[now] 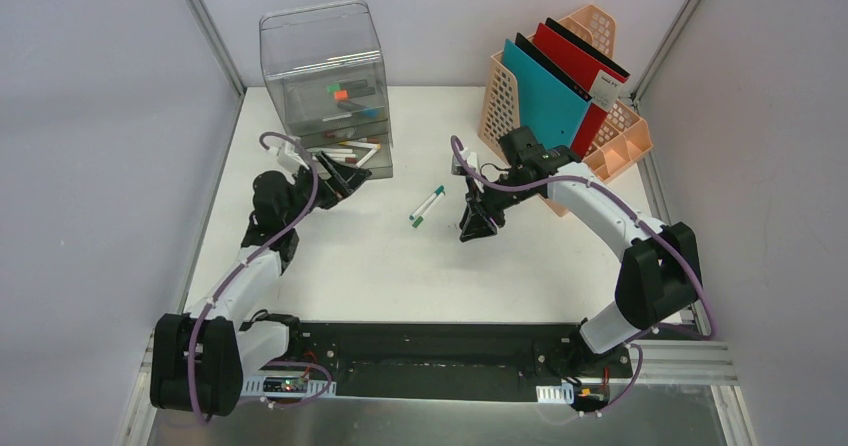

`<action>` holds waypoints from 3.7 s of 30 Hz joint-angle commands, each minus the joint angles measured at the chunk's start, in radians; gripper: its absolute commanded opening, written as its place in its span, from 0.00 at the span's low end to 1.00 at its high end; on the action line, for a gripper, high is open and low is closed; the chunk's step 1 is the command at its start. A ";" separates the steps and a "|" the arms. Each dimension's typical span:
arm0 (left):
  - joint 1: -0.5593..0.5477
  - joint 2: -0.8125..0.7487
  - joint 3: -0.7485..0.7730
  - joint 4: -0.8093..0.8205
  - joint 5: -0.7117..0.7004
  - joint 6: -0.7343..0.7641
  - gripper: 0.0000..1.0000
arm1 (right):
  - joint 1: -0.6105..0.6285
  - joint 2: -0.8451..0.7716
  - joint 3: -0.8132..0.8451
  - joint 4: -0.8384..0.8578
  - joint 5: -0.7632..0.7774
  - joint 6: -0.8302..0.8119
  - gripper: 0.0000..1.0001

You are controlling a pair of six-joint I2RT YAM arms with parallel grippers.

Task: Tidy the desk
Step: Pick up the stationery from the center of the board.

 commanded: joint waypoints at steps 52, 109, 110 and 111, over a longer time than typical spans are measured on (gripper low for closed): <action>-0.563 0.878 0.928 -0.846 -0.471 0.722 0.30 | -0.025 -0.046 0.008 -0.008 -0.015 -0.048 0.40; -0.600 0.426 0.401 -0.599 -0.745 0.552 0.00 | -0.029 -0.039 0.009 -0.016 -0.011 -0.059 0.39; -0.600 0.388 0.370 -0.581 -0.758 0.541 0.00 | -0.029 -0.040 0.010 -0.016 -0.012 -0.059 0.39; -0.599 0.347 0.335 -0.562 -0.774 0.530 0.00 | -0.029 -0.039 0.009 -0.016 -0.012 -0.059 0.39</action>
